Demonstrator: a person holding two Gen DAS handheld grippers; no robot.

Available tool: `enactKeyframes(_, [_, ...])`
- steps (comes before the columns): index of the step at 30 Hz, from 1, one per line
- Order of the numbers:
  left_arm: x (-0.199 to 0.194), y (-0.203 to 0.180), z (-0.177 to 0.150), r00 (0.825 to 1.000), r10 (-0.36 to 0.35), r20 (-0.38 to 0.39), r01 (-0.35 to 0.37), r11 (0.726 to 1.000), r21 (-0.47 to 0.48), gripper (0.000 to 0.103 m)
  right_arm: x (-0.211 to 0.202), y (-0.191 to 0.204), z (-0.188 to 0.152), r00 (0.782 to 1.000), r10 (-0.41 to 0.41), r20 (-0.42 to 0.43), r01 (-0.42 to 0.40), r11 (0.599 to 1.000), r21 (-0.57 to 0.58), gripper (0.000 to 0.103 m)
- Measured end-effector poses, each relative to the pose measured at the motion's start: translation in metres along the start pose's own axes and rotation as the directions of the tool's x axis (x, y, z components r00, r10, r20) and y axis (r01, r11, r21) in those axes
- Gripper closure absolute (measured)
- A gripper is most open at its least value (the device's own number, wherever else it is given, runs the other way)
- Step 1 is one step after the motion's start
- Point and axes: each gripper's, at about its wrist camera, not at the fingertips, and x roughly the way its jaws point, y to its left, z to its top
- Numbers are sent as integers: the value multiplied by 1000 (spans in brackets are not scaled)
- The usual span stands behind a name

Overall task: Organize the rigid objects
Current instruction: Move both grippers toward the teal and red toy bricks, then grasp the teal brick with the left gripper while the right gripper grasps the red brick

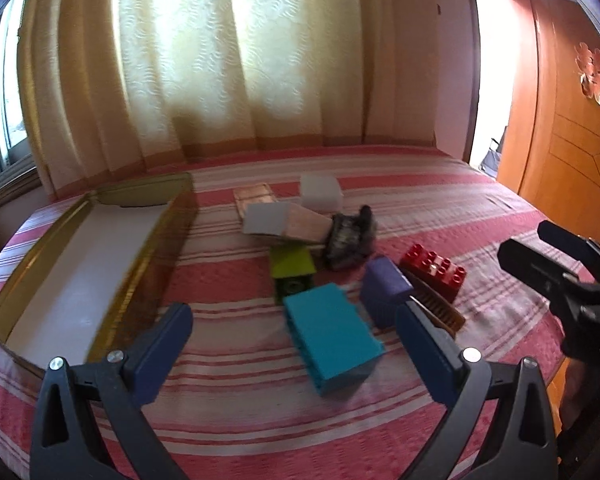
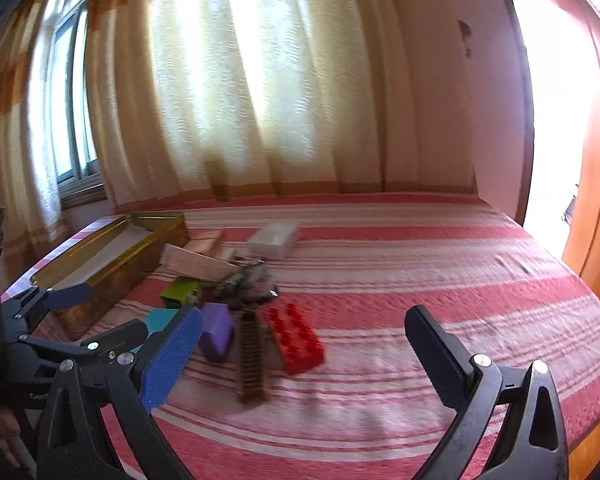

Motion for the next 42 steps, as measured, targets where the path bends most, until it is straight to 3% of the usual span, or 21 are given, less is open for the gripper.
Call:
enactKeyframes(10, [24,-6,-1,993,1,-114,-1,1000,3,4,18,-13,-8,999,-18,-40,18,1000,1,1])
enactKeyframes(13, [32,0,-3,987,-34,-157,29,999,-29,17,23,-13,-6,999,-4,-53,4,1000,5,1])
enactKeyframes(16, [37,6,-6,980,-67,-187,55,996,-65,37,30,-9,-4,998,-7,-70,6,1000,-18,1])
enactKeyframes(18, [40,9,-7,977,-88,-194,74,994,-79,57,36,-5,-2,996,-13,-87,9,999,-44,1])
enactKeyframes(19, [40,10,-8,978,-92,-188,77,994,-82,60,38,-4,0,995,-14,-96,8,998,-56,1])
enactKeyframes(21, [38,13,-8,978,-105,-183,90,992,-90,61,44,-2,2,993,-15,-116,6,997,-76,4])
enactKeyframes(28, [25,25,-6,988,-80,-132,70,994,-80,62,73,0,1,972,3,-235,-28,994,-104,40])
enactKeyframes(32, [21,37,0,996,-29,-88,23,997,-67,62,82,2,-1,959,16,-284,-57,989,-135,41])
enactKeyframes(42, [25,53,6,999,-37,-39,34,997,-65,62,94,6,-4,928,50,-368,-108,985,-138,48])
